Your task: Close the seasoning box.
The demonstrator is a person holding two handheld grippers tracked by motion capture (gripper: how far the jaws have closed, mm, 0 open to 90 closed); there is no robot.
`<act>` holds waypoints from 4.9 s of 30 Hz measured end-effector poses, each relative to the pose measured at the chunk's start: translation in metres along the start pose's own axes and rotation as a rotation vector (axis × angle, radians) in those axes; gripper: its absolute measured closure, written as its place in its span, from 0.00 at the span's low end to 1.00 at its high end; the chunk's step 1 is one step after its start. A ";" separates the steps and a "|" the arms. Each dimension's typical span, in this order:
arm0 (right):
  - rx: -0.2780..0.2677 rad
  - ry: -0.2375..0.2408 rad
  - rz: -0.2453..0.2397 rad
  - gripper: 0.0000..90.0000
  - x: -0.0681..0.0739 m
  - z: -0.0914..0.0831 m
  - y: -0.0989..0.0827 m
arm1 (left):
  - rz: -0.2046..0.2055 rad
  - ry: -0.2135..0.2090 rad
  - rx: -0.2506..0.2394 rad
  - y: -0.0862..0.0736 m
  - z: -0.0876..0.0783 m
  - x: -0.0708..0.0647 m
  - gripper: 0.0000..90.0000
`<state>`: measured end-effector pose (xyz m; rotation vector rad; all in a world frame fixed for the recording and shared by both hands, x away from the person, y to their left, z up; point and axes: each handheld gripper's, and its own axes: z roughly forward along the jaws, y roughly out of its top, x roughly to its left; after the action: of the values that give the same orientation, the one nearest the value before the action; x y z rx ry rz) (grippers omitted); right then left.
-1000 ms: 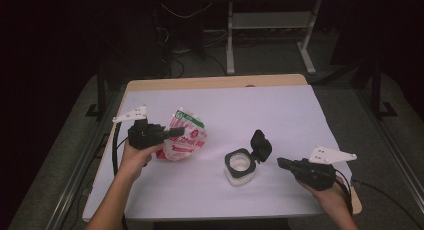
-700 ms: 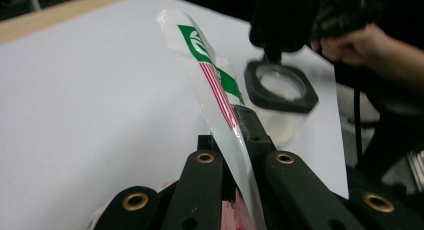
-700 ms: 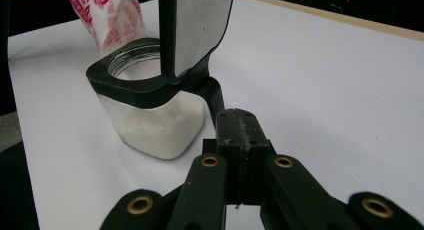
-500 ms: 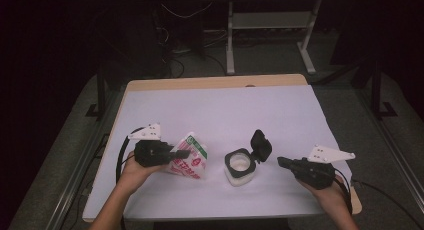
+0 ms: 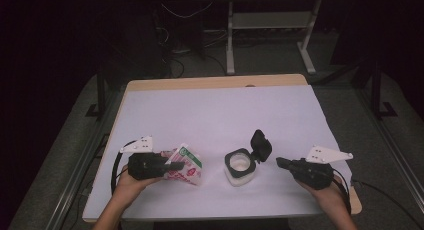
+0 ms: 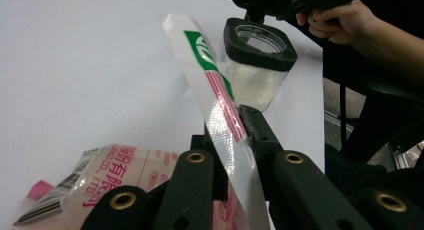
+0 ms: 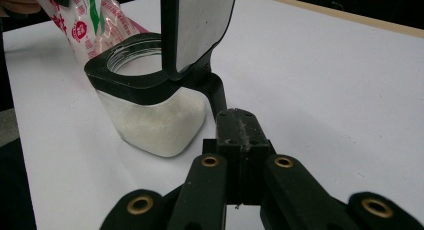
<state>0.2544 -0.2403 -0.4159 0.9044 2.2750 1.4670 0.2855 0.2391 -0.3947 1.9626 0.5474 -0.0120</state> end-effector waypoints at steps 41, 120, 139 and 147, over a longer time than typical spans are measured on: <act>0.020 -0.006 -0.006 1.00 0.000 0.004 -0.002 | -0.042 0.082 -0.094 -0.031 -0.053 -0.006 0.36; -0.013 0.030 -0.006 0.87 0.003 0.028 0.040 | -0.052 0.304 -0.096 -0.048 -0.069 0.016 0.16; 0.059 -0.123 0.091 0.25 -0.039 0.027 -0.008 | -0.055 0.325 -0.102 -0.055 -0.072 0.019 0.16; 0.069 -0.137 0.098 0.19 -0.049 0.031 -0.018 | -0.065 0.344 -0.100 -0.058 -0.073 0.021 0.16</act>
<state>0.3023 -0.2549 -0.4505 1.1162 2.2214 1.3275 0.2657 0.3298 -0.4169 1.8579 0.8199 0.3116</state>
